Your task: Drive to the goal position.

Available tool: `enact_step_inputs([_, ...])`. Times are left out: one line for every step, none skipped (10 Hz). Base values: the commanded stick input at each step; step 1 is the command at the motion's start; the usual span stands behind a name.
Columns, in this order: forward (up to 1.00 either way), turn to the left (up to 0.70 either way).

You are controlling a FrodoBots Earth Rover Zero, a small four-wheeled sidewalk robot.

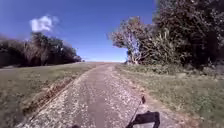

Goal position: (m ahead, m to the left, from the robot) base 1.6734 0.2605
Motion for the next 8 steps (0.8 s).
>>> enact_step_inputs([0.70, 0.22])
enact_step_inputs([0.70, 0.27])
enact_step_inputs([0.70, 0.33])
enact_step_inputs([0.70, 0.35])
enact_step_inputs([0.70, 0.35])
enact_step_inputs([0.70, 0.35])
enact_step_inputs([0.70, 0.35])
enact_step_inputs([0.70, 0.33])
